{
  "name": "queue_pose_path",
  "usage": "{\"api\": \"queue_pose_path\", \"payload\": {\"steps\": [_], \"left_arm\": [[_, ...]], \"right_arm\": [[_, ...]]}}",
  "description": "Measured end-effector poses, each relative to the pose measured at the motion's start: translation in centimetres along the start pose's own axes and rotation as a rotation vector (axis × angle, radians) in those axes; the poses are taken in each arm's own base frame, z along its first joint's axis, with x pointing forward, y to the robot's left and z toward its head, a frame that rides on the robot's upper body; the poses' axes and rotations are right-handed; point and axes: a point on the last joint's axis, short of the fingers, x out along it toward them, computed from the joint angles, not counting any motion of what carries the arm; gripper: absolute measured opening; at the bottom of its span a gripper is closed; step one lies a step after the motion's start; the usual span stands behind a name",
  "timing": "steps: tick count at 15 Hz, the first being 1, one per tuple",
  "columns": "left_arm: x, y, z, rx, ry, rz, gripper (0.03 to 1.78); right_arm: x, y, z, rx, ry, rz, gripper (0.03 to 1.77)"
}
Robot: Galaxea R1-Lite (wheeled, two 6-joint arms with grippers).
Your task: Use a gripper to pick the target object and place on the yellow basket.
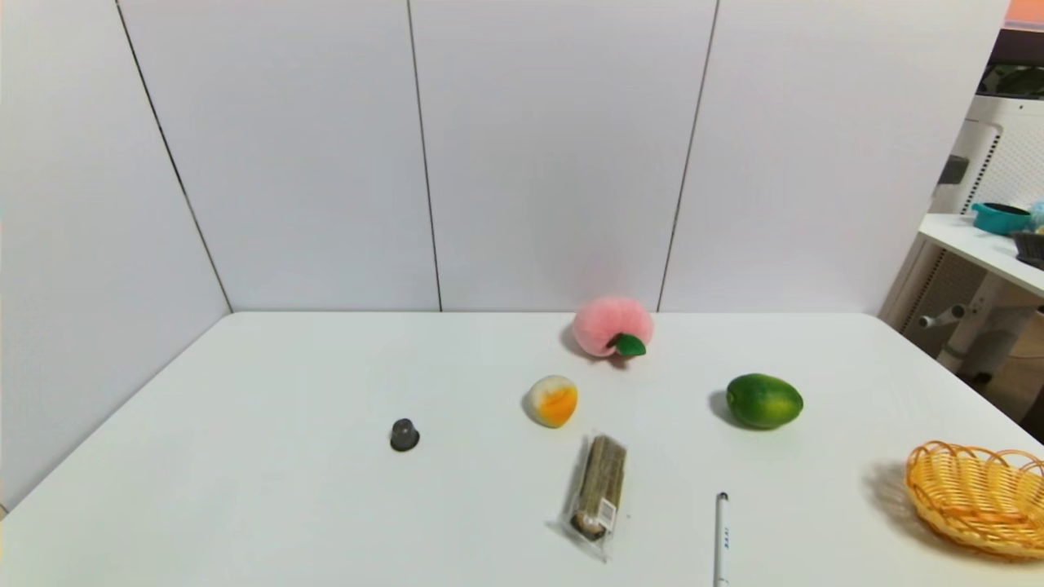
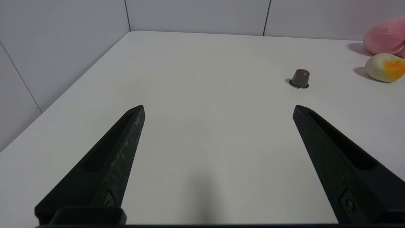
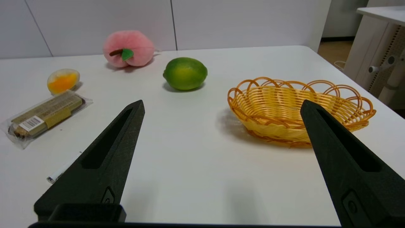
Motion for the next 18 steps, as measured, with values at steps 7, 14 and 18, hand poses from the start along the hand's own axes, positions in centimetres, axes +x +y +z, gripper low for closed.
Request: {"api": "queue_pose_path", "payload": {"steps": [7, 14, 18], "left_arm": [[0.0, 0.0, 0.0, 0.000, 0.000, 0.000, 1.69], [0.0, 0.0, 0.0, 0.000, 0.000, 0.000, 1.69], [0.0, 0.0, 0.0, 0.000, 0.000, 0.000, 1.69]], "right_arm": [[5.8, 0.6, 12.0, -0.117, 0.107, 0.026, 1.70], [22.3, 1.5, 21.4, -0.350, 0.320, 0.240, 1.70], [27.4, 1.0, 17.4, -0.625, 0.583, 0.494, 1.70]]}}
